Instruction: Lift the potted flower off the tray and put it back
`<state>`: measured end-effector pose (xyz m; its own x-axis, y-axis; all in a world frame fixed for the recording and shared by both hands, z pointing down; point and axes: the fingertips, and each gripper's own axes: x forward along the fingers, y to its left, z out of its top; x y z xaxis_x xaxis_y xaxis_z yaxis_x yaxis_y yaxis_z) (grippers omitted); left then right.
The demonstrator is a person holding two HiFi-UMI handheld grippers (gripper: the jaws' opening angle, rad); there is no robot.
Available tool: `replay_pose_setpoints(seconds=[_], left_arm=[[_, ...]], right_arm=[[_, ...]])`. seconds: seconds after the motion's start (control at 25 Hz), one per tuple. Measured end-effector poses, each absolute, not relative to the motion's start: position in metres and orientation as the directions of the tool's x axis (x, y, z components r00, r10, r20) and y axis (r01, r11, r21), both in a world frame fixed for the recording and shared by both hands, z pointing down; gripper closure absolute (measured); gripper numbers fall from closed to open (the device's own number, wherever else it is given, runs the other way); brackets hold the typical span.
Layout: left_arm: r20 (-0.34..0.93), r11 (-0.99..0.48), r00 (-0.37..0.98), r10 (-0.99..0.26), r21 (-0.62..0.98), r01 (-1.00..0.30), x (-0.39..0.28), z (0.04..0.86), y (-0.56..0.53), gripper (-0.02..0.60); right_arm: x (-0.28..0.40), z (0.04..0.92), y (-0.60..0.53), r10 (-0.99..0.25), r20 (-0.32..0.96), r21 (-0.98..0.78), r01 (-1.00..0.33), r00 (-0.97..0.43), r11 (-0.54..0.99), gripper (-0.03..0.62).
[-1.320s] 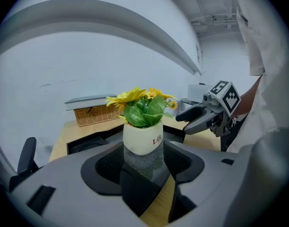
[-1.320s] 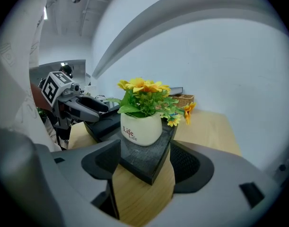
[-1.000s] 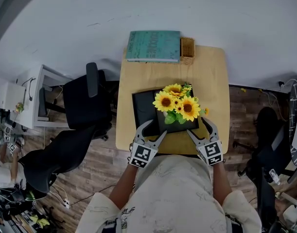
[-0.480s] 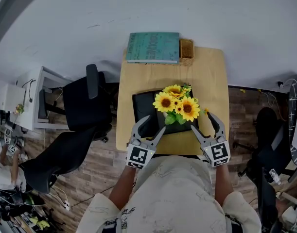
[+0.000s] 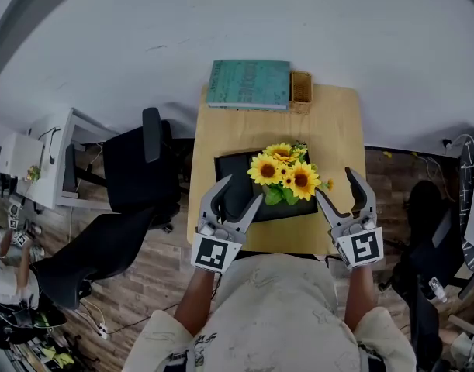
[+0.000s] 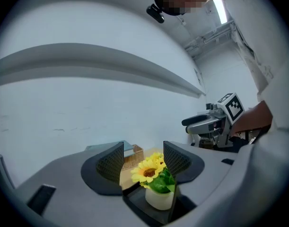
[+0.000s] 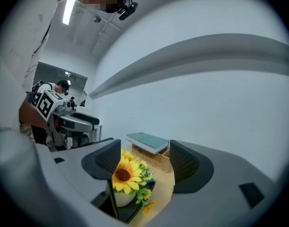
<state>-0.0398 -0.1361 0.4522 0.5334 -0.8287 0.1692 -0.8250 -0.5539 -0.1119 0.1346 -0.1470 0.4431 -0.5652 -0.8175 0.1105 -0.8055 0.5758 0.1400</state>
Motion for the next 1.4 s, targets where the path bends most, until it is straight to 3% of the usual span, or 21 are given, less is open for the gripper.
replay_pose_setpoints(seconds=[0.52,1.16,1.4], left_arm=[[-0.028,-0.481,0.506,-0.862,-0.273,-0.833,-0.052,0.361,-0.150,0.318],[-0.033,-0.481,0.505,-0.863,-0.256,-0.839,-0.052,0.362,-0.149,0.319],[-0.019,-0.470,0.488,-0.872,-0.242,-0.849,-0.055,0.367,-0.150,0.385]], right_arm=[[0.142,0.343,-0.157,-0.832,-0.109,0.243,-0.826,-0.544,0.508,0.269],[0.131,0.348,-0.156,-0.817,-0.091,0.241,-0.808,-0.570,0.537,0.269],[0.122,0.350,-0.154,-0.802,-0.081,0.241,-0.792,-0.592,0.561,0.307]])
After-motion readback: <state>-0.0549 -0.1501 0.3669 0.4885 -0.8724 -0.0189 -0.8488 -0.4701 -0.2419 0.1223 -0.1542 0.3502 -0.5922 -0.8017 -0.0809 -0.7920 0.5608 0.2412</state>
